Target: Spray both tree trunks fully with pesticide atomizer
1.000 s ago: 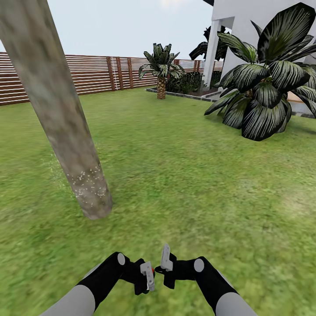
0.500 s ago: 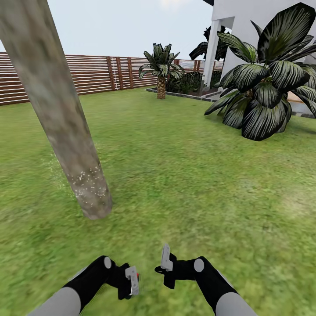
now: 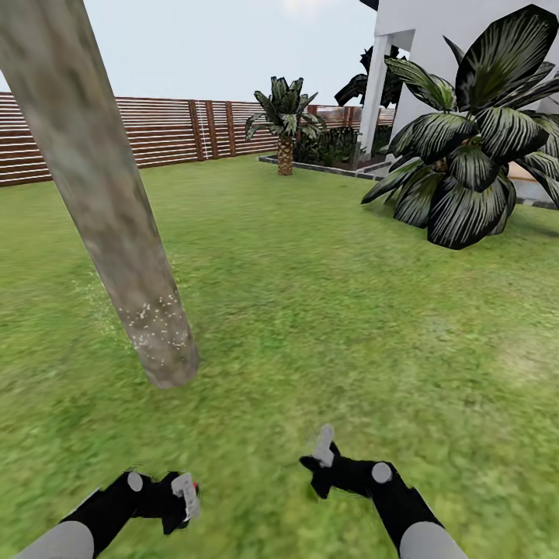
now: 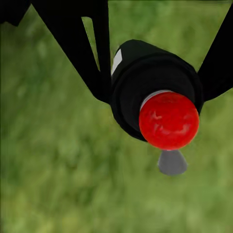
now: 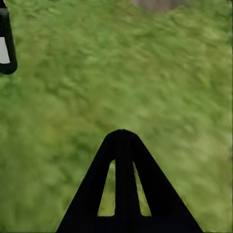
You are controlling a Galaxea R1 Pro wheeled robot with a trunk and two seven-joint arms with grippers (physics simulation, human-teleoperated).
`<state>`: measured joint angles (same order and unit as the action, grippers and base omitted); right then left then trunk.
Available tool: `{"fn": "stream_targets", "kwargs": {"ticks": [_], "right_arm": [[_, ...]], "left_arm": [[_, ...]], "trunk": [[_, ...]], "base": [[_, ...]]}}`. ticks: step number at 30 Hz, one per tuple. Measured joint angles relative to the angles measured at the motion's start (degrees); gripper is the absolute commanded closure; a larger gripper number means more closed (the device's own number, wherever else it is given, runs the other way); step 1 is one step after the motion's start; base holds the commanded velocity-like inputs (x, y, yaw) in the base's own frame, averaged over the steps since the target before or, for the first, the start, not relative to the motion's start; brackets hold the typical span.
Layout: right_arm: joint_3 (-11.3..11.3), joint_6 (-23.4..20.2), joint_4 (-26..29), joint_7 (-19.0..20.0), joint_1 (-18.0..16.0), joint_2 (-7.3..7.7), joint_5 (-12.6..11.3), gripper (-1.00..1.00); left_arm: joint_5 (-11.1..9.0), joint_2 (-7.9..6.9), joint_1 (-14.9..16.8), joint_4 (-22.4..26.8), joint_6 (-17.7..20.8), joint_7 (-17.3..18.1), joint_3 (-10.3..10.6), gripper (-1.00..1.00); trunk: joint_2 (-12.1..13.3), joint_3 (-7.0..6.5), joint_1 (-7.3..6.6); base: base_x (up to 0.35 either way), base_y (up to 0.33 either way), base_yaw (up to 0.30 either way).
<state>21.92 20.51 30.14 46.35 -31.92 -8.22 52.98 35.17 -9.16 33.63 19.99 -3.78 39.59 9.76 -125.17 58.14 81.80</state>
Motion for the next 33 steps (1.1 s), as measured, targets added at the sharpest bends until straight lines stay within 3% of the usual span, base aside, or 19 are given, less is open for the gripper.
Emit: {"fn": "stream_targets", "kwargs": {"ticks": [1, 3, 4, 6, 8, 10, 11, 12, 13, 16, 19, 23, 25, 33], "right_arm": [[3.67, 0.04, -0.04, -0.32, 0.03, 0.65, 0.00, 1.00], [14.11, 0.05, -0.10, -3.52, 0.15, 1.83, 0.03, 1.00], [17.92, 0.08, -0.08, -6.05, 0.20, 2.07, 0.04, 1.00], [22.93, 0.08, -0.08, -13.71, 0.44, 2.38, 0.03, 1.00], [25.22, 0.12, -0.16, -22.21, 1.57, 2.56, 0.14, 1.00], [25.88, 0.27, -1.17, -29.16, 3.18, 2.45, 0.24, 1.00], [26.10, 0.44, -1.87, -32.13, 4.01, 2.49, 0.22, 1.00], [26.18, 0.54, -2.06, -33.26, 4.27, 2.50, 0.20, 1.00], [26.25, 0.61, -2.15, -34.95, 4.48, 2.50, 0.19, -1.00], [26.36, 0.68, -2.06, -38.50, 4.69, 2.66, 0.25, -1.00], [26.30, 0.73, -2.51, -39.06, 6.41, 2.59, 0.30, -1.00], [26.36, 0.71, -2.57, -39.22, 8.39, 2.71, 0.30, -1.00], [26.30, 0.70, -2.63, -39.22, 9.08, 2.75, 0.31, -1.00], [26.57, 0.63, -2.74, -39.24, 9.55, 2.57, 0.22, -1.00]], "left_arm": [[-0.79, 0.05, 0.00, -0.97, -0.96, -1.14, -1.29, 1.00], [-4.45, 0.33, -0.13, -3.81, -5.05, -4.58, -5.72, 1.00], [-6.93, 0.40, -0.39, -4.69, -6.43, -6.56, -7.03, 1.00], [-12.51, 0.54, -1.67, -5.71, -8.20, -11.65, -8.17, 1.00], [-18.02, 0.79, -3.51, -5.98, -11.46, -18.81, -8.60, 1.00], [-23.95, 0.88, -4.85, -6.34, -15.18, -26.40, -8.75, 1.00], [-27.82, 0.97, -6.07, -6.75, -16.46, -29.41, -8.73, 1.00], [-29.61, 1.04, -6.58, -6.85, -16.84, -30.23, -8.64, 1.00], [-31.16, 1.15, -7.10, -6.99, -17.18, -31.01, -8.63, 1.00], [-32.73, 1.31, -7.72, -7.83, -17.44, -31.84, -8.63, 1.00], [-33.70, 1.20, -7.95, -9.97, -17.54, -32.13, -8.70, 1.00], [-37.41, 1.21, -8.56, -10.82, -17.59, -32.37, -8.73, 1.00], [-38.35, 1.24, -8.67, -10.92, -17.60, -32.48, -8.71, 1.00], [-39.27, 1.20, -8.91, -10.97, -17.60, -35.69, -8.73, 1.00]], "trunk": [[0.00, 0.00, 0.00], [0.00, 0.00, 0.00], [0.00, 0.00, 0.00], [0.00, 0.00, 0.00], [0.00, 0.00, 0.00], [0.00, 0.01, 0.00], [0.00, 0.01, 0.00], [0.00, 0.00, 0.00], [0.00, 0.00, 0.00], [0.00, 0.00, 0.00], [0.00, 0.01, 0.00], [0.00, 0.00, 0.00], [0.00, 0.00, 0.00], [0.00, 0.00, 0.00]], "base": [[0.000, 0.000, 0.000], [0.000, 0.000, 0.000], [0.000, 0.000, 0.000], [0.000, 0.000, 0.000], [0.000, 0.000, 0.000], [0.000, 0.000, 0.000], [0.000, 0.000, 0.000], [0.000, 0.000, 0.000], [0.000, 0.000, 0.000], [0.000, 0.000, 0.000], [0.000, 0.000, 0.000], [0.000, 0.000, 0.000], [0.000, 0.000, 0.000], [0.000, 0.000, 0.000]]}}
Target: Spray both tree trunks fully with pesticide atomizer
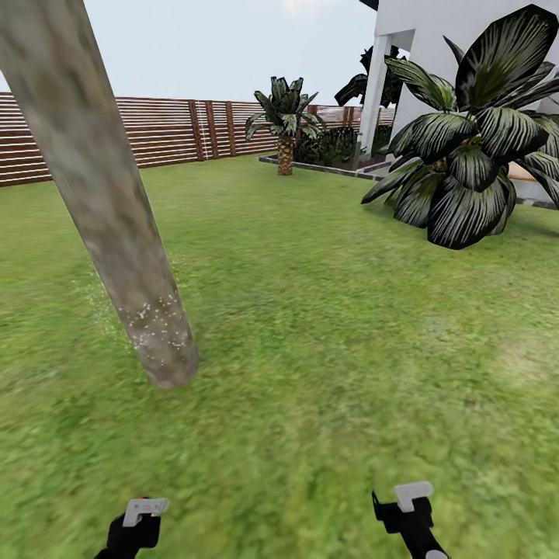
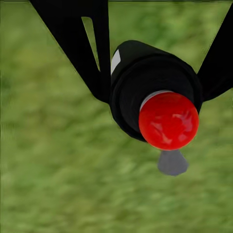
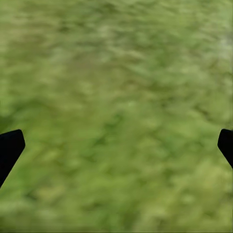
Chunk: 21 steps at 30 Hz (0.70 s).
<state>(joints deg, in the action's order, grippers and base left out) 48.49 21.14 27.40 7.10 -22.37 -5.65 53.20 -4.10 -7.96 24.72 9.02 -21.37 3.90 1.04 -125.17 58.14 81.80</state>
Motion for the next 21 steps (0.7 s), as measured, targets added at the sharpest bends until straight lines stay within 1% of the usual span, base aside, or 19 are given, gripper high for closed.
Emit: {"fn": "stream_targets", "kwargs": {"ticks": [4, 7, 12, 13, 21], "right_arm": [[1.23, 0.00, -2.27, -0.01, 0.01, -0.15, -0.05, -1.00], [1.37, 0.06, -2.66, -0.08, 0.00, -0.14, -0.08, -1.00], [1.41, 0.18, -2.64, -0.01, 0.01, -0.02, -0.08, -1.00], [1.44, 0.18, -2.65, -0.01, 0.01, 0.00, -0.08, -1.00], [1.40, 0.26, -2.75, -0.10, 0.01, 0.00, -0.08, -1.00]], "left_arm": [[-0.15, 0.08, -0.55, 0.07, -0.03, -0.28, 0.02, 1.00], [-0.17, 0.15, -0.59, 0.08, 0.00, -0.30, 0.02, 1.00], [-0.24, 0.10, -0.67, 0.04, 0.00, -0.35, 0.00, 1.00], [-0.73, 0.11, -0.66, 0.01, 0.00, -0.57, -0.02, 1.00], [-1.06, 0.11, -0.69, 0.02, 0.00, -0.72, 0.00, 1.00]], "trunk": [[0.00, 0.00, 0.00], [0.00, 0.00, 0.00], [0.00, 0.00, 0.00], [0.00, 0.00, 0.00], [0.00, 0.00, 0.03]], "base": [[0.000, 0.000, 0.039], [0.000, 0.000, 0.145], [-0.002, 0.000, 0.013], [-0.106, 0.000, 0.065], [-0.317, 0.000, 0.260]]}}
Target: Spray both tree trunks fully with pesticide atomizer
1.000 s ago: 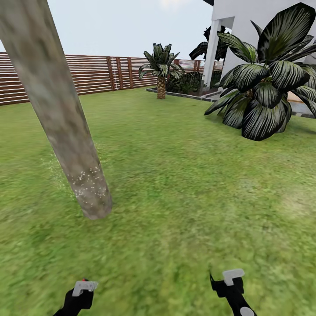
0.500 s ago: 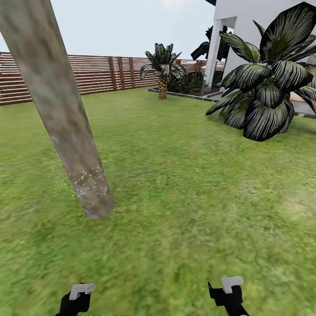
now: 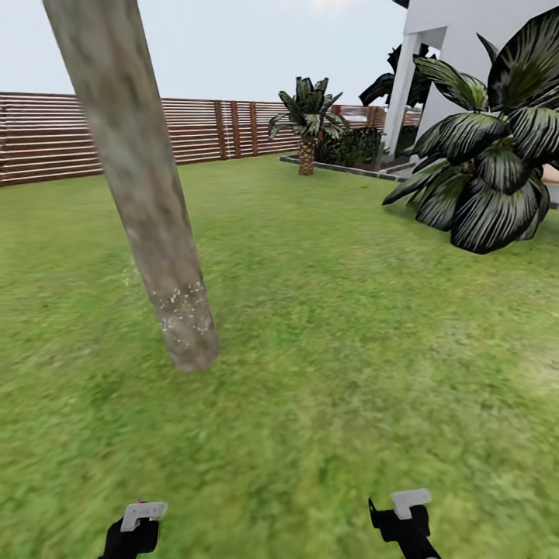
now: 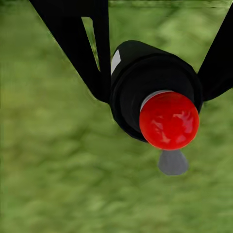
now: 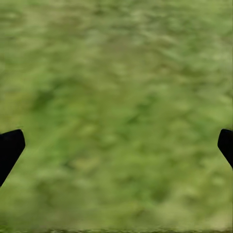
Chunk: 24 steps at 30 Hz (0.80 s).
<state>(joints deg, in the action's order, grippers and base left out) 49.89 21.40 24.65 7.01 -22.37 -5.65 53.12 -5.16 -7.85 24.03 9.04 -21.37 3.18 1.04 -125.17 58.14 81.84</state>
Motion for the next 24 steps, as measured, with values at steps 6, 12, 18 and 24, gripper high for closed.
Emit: {"fn": "stream_targets", "kwargs": {"ticks": [6, 12, 18, 24], "right_arm": [[-0.02, -0.01, -0.13, 0.00, 0.00, -0.01, 0.07, -1.00], [-0.02, 0.00, -0.82, 0.00, 0.00, -0.01, 0.08, -1.00], [0.00, 0.00, -0.87, 0.00, 0.00, -0.01, 0.09, -1.00], [-0.02, 0.00, -0.92, 0.00, 0.00, -0.01, 0.10, -1.00]], "left_arm": [[-0.02, 0.04, 0.00, 0.00, 0.02, -1.03, -0.05, 1.00], [-0.01, 0.09, 0.00, -0.01, 0.03, -1.82, -0.03, 1.00], [-0.01, 0.09, 0.00, -0.01, 0.03, -1.83, -0.03, 1.00], [-0.01, 0.06, 0.00, -0.02, 0.03, -1.84, -0.04, 1.00]], "trunk": [[0.00, 0.00, 0.00], [0.00, 0.00, -0.01], [0.00, 0.00, -0.03], [0.00, 0.00, -0.03]], "base": [[-0.302, -0.141, 0.279], [-0.232, -0.240, 0.279], [-0.112, -0.262, 0.279], [-0.005, -0.253, 0.279]]}}
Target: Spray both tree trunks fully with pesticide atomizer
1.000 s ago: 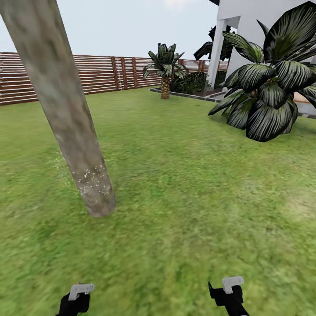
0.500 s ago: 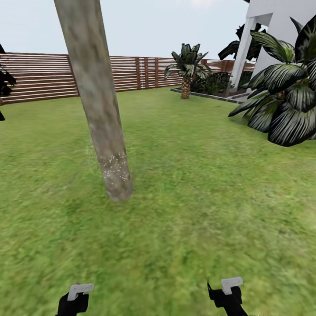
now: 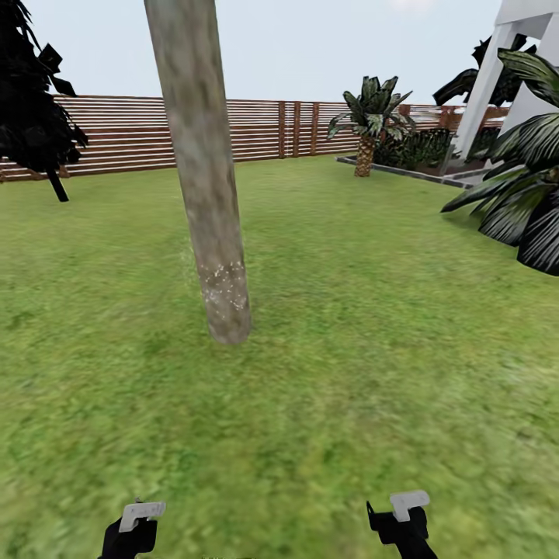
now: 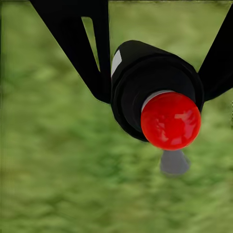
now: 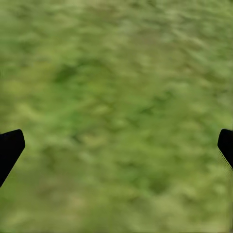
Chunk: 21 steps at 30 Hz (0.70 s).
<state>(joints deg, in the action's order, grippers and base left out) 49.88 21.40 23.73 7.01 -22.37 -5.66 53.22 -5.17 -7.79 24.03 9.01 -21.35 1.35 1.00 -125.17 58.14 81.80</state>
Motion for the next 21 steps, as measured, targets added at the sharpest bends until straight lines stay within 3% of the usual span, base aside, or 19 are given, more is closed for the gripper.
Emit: {"fn": "stream_targets", "kwargs": {"ticks": [18, 20, 21], "right_arm": [[0.00, 0.01, -0.03, 0.00, 0.04, 0.01, -0.01, -1.00], [0.02, 0.01, -0.02, 0.00, 0.05, 0.01, -0.02, -1.00], [0.03, 0.01, -0.03, 0.00, 0.06, 0.01, -0.02, -1.00]], "left_arm": [[-0.01, -0.03, 0.01, 0.03, 0.02, -0.06, 0.00, 1.00], [-1.01, -0.05, 0.01, 0.07, 0.06, -0.57, -0.09, 1.00], [-2.59, -0.07, 0.01, 0.05, 0.04, -0.79, -0.12, 1.00]], "trunk": [[0.00, 0.00, 0.00], [0.00, 0.00, 0.00], [0.00, 0.00, 0.00]], "base": [[0.000, -0.029, 0.279], [0.000, 0.000, 0.279], [0.000, 0.000, 0.279]]}}
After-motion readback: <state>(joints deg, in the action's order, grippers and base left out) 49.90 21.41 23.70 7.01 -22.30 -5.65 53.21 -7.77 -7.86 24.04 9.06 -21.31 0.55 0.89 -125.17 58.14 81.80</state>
